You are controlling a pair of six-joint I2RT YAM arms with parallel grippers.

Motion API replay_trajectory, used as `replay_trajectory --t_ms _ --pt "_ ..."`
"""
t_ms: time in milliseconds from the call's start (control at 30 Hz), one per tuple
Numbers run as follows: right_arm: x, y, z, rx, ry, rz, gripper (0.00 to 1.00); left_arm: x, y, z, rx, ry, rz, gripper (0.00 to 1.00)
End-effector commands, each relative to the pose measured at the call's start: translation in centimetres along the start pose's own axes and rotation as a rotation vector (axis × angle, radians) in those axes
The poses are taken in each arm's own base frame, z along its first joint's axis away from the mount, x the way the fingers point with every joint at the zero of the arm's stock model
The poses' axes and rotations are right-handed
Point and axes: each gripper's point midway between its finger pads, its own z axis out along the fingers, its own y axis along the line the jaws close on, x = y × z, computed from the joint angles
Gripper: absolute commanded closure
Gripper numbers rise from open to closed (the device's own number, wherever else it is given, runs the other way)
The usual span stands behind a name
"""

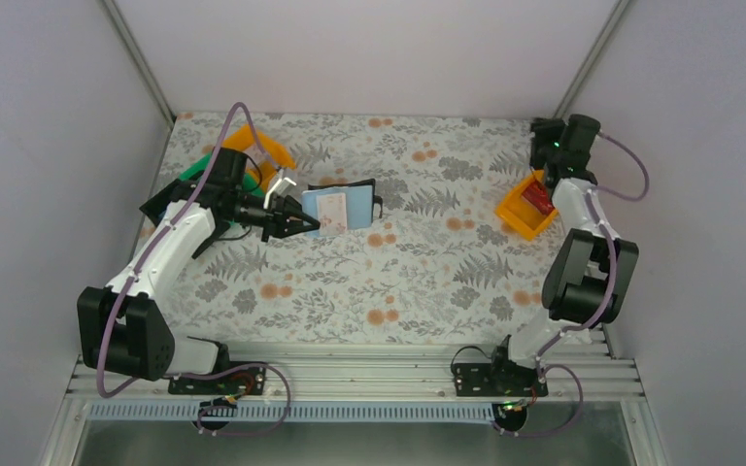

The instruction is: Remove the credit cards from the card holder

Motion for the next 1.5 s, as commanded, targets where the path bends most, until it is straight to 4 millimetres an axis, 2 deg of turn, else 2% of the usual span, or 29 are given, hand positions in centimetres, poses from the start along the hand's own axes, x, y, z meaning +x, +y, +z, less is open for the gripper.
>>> replay_trajectory --t_ms 0,67,133,167,233,333,433,533,600,700,767,833,1000,1133,1300,1467 --pt "12.2 6.1 -2.1 -0.213 0.388 -0.505 0.42 -1.4 -0.6 -0.5 -0.014 -0.025 0.07 0.98" --pt "17.5 8.0 -3.7 -0.258 0.459 -0.722 0.42 -1.4 -0.6 -0.6 -0.026 -0.024 0.074 0.98" --pt "22.7 9.5 -6.2 -0.354 0.542 -0.89 0.43 -1.3 -0.8 -0.7 -0.036 -0.024 0.084 0.98" --pt "24.6 11.1 -8.7 -0.442 0.568 -0.956 0.45 -1.3 -0.8 -0.8 -0.042 -0.025 0.089 0.97" --pt "28.3 12.4 -12.6 -0.59 0.634 -1.075 0.47 -1.3 -1.0 -1.1 -0.054 -0.029 0.101 0.98" --pt "32.5 12.5 -18.8 -0.841 0.754 -1.239 0.43 -1.4 -1.4 -1.6 -0.06 -0.043 0.117 0.98" --pt "35.3 10.6 -23.9 -1.013 0.931 -1.307 0.42 -1.7 -2.2 -2.2 -0.037 -0.069 0.132 0.98" --pt "37.3 8.7 -28.6 -1.139 1.083 -1.32 0.47 -2.3 -3.5 -2.6 0.005 -0.101 0.163 0.98" --pt "37.3 8.9 -32.0 -1.252 1.13 -1.281 0.48 -2.6 -4.2 -2.8 0.021 -0.114 0.181 0.98" --pt "35.7 10.6 -36.0 -1.396 1.055 -1.261 0.48 -2.7 -4.6 -3.1 0.011 -0.119 0.192 0.98" --pt "35.5 11.0 -37.3 -1.411 1.036 -1.266 0.5 -2.8 -4.7 -3.3 -0.002 -0.123 0.196 0.98" --pt "36.2 10.6 -37.9 -1.379 1.049 -1.282 0.52 -2.9 -4.8 -3.6 -0.012 -0.131 0.201 0.98" --pt "40.2 8.1 -39.4 -1.321 1.113 -1.325 0.6 -3.2 -6.3 -4.3 0.012 -0.166 0.246 0.98" --pt "41.1 6.5 -38.5 -1.298 1.107 -1.31 0.67 -3.3 -7.8 -4.7 0.049 -0.206 0.294 0.98" --pt "42.9 5.1 -37.4 -1.278 1.188 -1.281 0.73 -3.4 -8.5 -5.0 0.064 -0.227 0.328 0.98" --pt "44.2 4.6 -37.8 -1.314 1.236 -1.291 0.76 -3.3 -8.6 -5.0 0.066 -0.232 0.333 0.98"
